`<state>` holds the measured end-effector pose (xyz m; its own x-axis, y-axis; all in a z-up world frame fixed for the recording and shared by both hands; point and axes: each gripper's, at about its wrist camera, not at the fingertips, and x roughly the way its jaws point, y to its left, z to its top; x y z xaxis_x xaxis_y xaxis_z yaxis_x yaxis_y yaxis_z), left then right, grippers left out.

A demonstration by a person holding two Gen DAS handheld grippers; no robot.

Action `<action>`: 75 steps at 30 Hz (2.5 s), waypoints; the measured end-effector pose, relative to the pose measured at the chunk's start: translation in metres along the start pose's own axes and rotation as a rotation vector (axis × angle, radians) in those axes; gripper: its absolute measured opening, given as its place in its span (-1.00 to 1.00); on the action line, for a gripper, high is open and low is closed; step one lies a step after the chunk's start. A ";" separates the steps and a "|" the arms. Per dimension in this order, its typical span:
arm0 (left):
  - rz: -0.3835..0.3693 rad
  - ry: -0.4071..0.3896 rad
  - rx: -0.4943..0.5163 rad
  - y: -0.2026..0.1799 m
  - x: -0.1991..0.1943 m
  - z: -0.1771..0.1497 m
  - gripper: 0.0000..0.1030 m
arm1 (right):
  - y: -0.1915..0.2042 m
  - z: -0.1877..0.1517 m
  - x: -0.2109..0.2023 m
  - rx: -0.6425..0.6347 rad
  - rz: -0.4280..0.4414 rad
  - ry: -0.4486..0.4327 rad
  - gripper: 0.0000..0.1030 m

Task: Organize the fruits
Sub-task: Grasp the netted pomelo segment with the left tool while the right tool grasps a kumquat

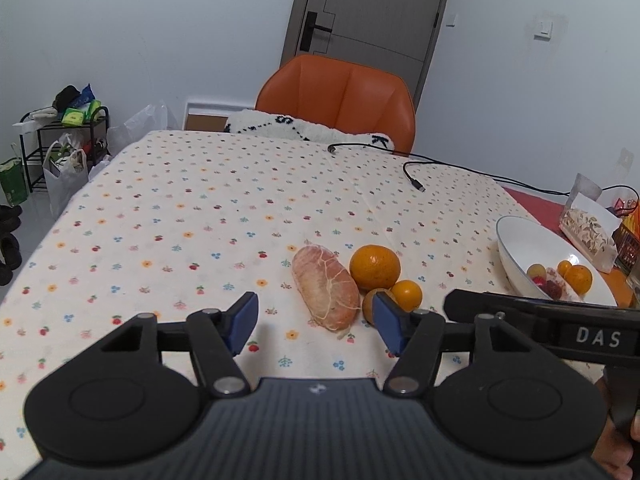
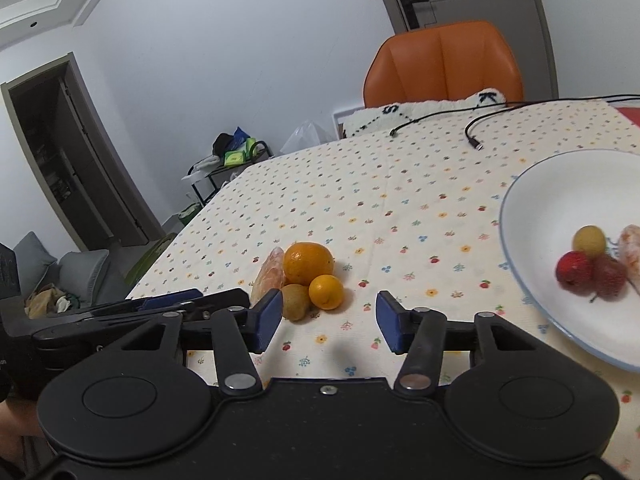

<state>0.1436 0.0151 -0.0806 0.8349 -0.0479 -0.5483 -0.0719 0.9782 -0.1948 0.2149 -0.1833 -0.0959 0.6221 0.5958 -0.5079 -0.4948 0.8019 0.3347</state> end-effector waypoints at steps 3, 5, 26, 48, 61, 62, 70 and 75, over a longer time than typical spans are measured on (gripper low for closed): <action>-0.003 0.012 -0.004 0.000 0.007 0.000 0.19 | 0.001 0.001 0.005 -0.001 0.000 0.012 -0.03; -0.001 0.022 -0.008 0.001 0.013 -0.001 0.18 | 0.000 0.001 0.007 0.001 -0.001 0.014 -0.03; 0.026 0.040 0.033 0.002 0.019 -0.002 -0.11 | 0.007 0.007 0.027 -0.012 0.017 0.035 -0.13; 0.021 0.037 0.044 -0.006 0.023 0.004 -0.12 | -0.008 0.002 0.006 0.000 -0.007 0.016 -0.80; 0.054 0.036 0.051 -0.013 0.039 0.006 -0.12 | -0.020 -0.003 0.000 0.003 -0.040 0.026 -0.79; 0.055 0.034 0.053 -0.013 0.040 0.006 -0.12 | -0.020 -0.004 0.001 0.002 -0.041 0.031 -0.77; 0.054 0.026 0.069 -0.014 0.044 0.007 -0.32 | -0.021 -0.005 0.004 0.007 -0.044 0.044 -0.64; 0.044 0.025 0.064 -0.011 0.042 0.006 -0.36 | -0.014 0.003 0.014 -0.002 -0.035 0.041 -0.60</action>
<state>0.1828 0.0034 -0.0961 0.8178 -0.0087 -0.5755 -0.0727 0.9903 -0.1184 0.2324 -0.1865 -0.1051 0.6135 0.5652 -0.5515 -0.4745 0.8221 0.3147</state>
